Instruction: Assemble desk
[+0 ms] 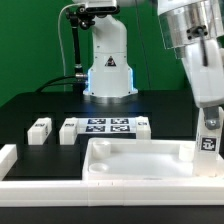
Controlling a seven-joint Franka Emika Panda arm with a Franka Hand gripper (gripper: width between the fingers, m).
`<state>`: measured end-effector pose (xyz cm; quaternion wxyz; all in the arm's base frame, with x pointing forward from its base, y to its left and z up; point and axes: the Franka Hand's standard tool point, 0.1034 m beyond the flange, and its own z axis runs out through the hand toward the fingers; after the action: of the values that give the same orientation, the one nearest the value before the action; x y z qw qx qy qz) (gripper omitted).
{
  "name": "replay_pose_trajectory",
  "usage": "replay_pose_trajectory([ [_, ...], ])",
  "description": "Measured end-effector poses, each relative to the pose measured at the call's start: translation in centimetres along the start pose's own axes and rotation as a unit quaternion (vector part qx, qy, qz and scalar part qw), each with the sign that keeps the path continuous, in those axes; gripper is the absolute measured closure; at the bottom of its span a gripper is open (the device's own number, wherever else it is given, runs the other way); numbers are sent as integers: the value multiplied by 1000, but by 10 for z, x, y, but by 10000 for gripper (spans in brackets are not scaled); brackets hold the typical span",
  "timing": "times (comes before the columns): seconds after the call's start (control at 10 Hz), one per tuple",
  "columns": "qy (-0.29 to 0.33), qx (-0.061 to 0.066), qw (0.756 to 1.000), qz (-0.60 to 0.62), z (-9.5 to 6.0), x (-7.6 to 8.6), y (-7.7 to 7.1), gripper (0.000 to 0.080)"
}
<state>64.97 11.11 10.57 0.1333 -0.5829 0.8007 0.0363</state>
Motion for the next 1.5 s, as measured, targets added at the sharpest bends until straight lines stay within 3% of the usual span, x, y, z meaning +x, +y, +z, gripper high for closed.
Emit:
replay_pose_trajectory([
  [0.2,0,0,1000,28,0,1,0,503],
  [0.3,0,0,1000,26,1,0,0,408],
  [0.4,0,-1,1000,22,1,0,0,213],
  [0.7,-2,1,1000,-28,-3,-3,1,154],
  [0.8,-6,-9,999,-49,-11,-9,2,154],
  [0.9,-15,-12,998,-58,-26,-17,-2,151],
  [1.0,-12,-5,998,-56,-21,-14,-2,151],
  [1.5,-11,-9,998,-57,-16,-12,0,151],
])
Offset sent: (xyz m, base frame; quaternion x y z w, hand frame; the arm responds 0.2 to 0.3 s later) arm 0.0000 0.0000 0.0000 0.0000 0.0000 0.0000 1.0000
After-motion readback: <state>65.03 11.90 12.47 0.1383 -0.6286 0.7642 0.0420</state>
